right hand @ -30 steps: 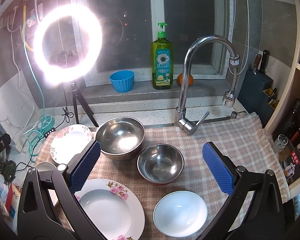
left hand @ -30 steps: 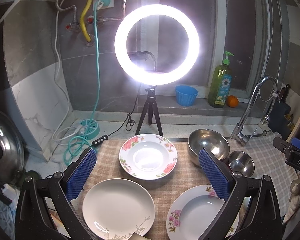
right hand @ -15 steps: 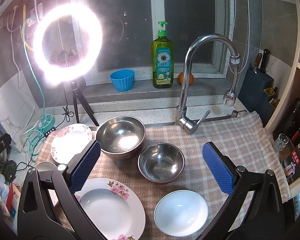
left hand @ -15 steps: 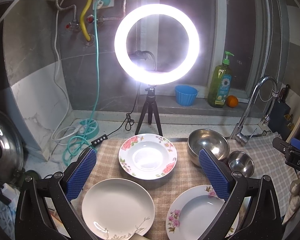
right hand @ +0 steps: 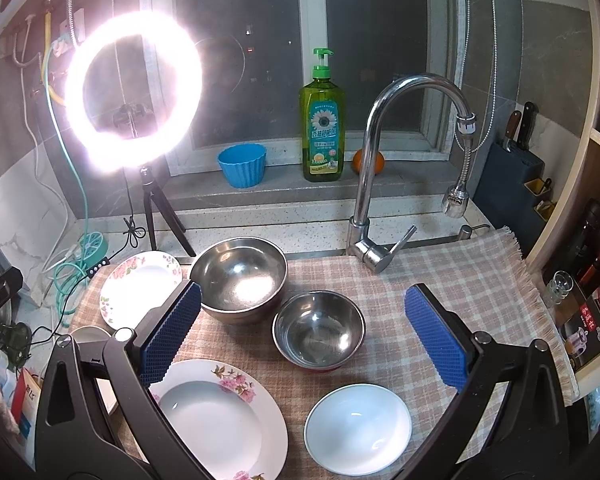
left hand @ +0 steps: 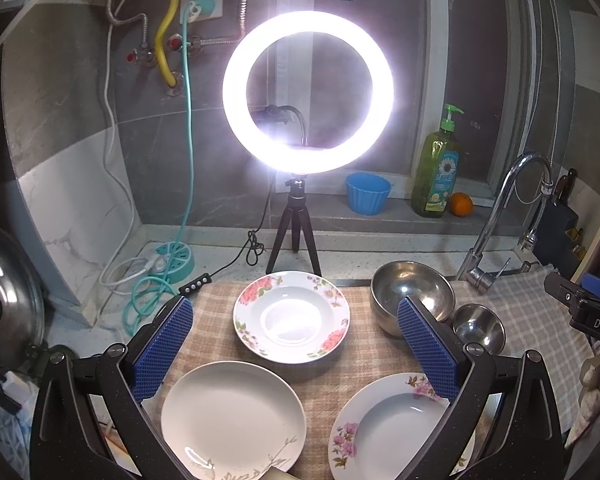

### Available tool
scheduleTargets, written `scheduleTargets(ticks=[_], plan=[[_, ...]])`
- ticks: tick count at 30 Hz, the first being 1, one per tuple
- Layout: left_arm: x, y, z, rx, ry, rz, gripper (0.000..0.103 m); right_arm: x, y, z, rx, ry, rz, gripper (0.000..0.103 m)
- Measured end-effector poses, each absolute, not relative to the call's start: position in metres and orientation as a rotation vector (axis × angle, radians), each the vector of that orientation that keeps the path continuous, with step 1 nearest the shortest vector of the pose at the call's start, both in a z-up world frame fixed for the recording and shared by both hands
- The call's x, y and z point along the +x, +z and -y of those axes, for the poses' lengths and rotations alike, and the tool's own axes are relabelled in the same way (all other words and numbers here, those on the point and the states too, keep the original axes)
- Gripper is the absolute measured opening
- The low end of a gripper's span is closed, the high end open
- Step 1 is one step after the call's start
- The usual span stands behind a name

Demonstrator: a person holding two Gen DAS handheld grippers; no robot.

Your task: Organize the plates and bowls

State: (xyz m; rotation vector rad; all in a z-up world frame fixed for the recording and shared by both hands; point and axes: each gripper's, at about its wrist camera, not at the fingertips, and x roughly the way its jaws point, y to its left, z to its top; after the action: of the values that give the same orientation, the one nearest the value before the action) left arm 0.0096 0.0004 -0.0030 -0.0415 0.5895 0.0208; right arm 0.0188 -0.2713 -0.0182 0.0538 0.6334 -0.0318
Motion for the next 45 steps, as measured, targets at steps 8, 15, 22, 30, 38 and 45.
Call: scheduleTargets(ticks=[8, 15, 22, 30, 38, 45], plan=[[0.009, -0.004, 0.001, -0.04, 0.019, -0.591, 0.102, 0.019, -0.018, 0.271, 0.053, -0.033, -0.635, 0.103], [0.009, -0.004, 0.002, -0.041, 0.02, -0.592, 0.102, 0.02, -0.018, 0.271, 0.054, -0.032, -0.637, 0.103], [0.008, -0.005, 0.003, -0.04, 0.015, -0.595, 0.102, 0.019, -0.021, 0.271, 0.056, -0.034, -0.645, 0.103], [0.009, -0.008, 0.002, -0.039, 0.007, -0.61, 0.102, 0.018, -0.023, 0.271, 0.056, -0.035, -0.65, 0.103], [0.012, -0.016, -0.003, -0.039, -0.006, -0.65, 0.102, 0.016, -0.029, 0.278, 0.069, -0.038, -0.673, 0.103], [0.014, -0.025, -0.009, -0.043, -0.024, -0.688, 0.102, 0.01, -0.041, 0.29, 0.102, -0.007, -0.715, 0.103]])
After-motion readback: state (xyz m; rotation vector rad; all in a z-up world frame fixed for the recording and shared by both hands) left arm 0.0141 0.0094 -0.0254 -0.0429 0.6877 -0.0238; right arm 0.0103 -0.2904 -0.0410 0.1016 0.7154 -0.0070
